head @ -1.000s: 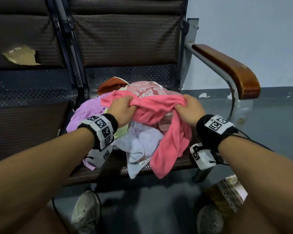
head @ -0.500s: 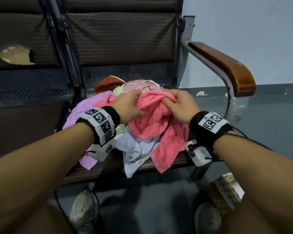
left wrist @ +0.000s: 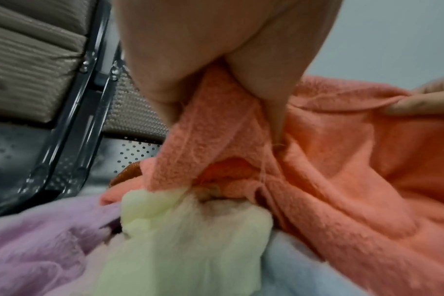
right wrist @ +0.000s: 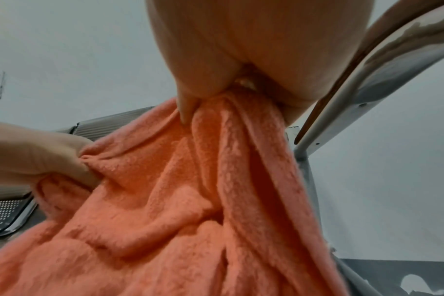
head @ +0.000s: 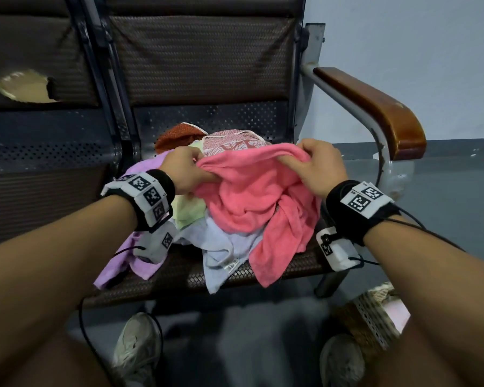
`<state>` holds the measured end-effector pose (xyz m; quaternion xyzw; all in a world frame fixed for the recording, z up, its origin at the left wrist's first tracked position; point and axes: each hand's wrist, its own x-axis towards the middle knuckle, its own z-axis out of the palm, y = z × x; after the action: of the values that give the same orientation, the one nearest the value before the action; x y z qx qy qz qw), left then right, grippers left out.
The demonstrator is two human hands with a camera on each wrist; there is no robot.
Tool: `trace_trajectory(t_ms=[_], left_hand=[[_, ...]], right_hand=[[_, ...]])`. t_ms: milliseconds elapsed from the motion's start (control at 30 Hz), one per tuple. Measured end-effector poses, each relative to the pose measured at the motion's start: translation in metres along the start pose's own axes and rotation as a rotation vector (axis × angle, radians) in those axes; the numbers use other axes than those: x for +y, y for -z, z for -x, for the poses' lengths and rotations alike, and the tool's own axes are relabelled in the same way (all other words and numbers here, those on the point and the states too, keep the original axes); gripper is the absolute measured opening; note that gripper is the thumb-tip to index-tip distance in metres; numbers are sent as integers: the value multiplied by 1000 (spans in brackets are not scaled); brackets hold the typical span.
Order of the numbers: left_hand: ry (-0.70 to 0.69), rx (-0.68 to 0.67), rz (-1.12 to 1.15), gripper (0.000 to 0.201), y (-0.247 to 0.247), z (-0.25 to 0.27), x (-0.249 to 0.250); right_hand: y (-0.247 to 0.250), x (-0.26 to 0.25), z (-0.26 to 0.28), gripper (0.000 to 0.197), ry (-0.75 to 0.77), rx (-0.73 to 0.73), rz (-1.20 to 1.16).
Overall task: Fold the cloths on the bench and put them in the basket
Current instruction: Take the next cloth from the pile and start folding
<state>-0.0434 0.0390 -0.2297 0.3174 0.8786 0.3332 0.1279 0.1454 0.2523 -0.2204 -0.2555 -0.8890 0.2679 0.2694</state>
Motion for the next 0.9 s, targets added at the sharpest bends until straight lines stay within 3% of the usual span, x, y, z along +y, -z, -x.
trace_trajectory(t_ms=[133, 267, 367, 467, 567, 667, 767, 833, 900], left_hand=[[38, -221, 378, 30, -4, 5, 13], [90, -346, 593, 50, -1, 4, 14], [127, -314, 609, 26, -4, 1, 17], [179, -239, 587, 19, -8, -3, 16], [126, -195, 522, 5, -9, -3, 16], [123, -87, 500, 14, -4, -6, 17], [185, -135, 589, 28, 1, -7, 20], [211, -200, 691, 21, 0, -6, 21], [262, -135, 667, 12, -2, -9, 22]], right_hand=[[-6, -5, 7, 25, 73, -64, -12], [-6, -9, 8, 24, 77, -60, -4], [-8, -11, 9, 34, -18, -95, -31], [-13, -17, 11, 44, -94, -128, -148], [-9, -29, 10, 63, -91, -229, -252], [-7, -30, 12, 37, 69, -249, -58], [-7, -24, 16, 13, 85, -173, -14], [-4, -20, 15, 7, 34, -123, -65], [-1, -19, 14, 6, 74, -94, -66]])
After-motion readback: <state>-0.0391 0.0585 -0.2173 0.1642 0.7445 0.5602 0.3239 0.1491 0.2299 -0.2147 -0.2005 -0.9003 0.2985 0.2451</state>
